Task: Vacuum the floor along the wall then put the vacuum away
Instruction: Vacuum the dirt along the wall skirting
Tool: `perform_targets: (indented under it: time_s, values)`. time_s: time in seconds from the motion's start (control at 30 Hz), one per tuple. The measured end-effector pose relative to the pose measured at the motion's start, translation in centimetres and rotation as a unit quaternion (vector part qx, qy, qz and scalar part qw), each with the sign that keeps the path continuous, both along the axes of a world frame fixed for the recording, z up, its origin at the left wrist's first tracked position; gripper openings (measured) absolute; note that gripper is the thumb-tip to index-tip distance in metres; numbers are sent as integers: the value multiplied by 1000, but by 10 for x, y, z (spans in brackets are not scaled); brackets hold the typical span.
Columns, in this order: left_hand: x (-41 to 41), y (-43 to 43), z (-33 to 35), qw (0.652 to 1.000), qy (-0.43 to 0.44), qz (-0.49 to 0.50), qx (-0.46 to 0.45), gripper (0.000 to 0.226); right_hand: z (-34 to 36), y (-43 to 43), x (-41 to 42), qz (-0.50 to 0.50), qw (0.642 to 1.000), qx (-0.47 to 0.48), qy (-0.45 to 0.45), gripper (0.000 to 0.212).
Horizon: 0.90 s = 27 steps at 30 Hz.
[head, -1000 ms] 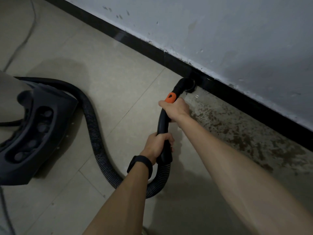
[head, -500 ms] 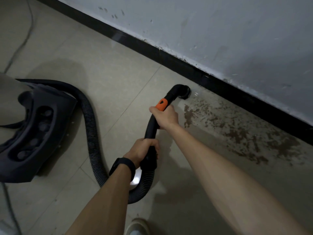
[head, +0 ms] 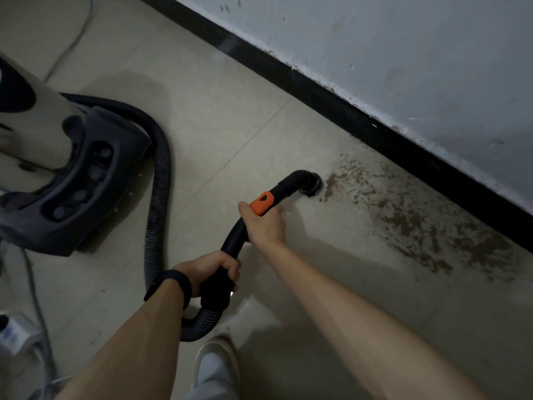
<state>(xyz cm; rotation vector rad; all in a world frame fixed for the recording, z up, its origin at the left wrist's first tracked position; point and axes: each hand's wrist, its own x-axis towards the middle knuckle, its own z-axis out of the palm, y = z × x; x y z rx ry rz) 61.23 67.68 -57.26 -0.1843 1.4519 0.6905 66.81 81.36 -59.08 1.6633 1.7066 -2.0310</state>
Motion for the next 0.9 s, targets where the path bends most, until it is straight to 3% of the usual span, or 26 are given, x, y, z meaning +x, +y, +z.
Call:
perform_targets:
  time_s: [0.43, 0.9]
  values:
    - [13, -11, -4, 999, -39, 12, 13, 60, -2, -10, 13, 6, 1000, 5, -9, 65]
    - [30, 57, -9, 998, 19, -10, 64, 38, -8, 60, 13, 3, 1000, 9, -3, 61]
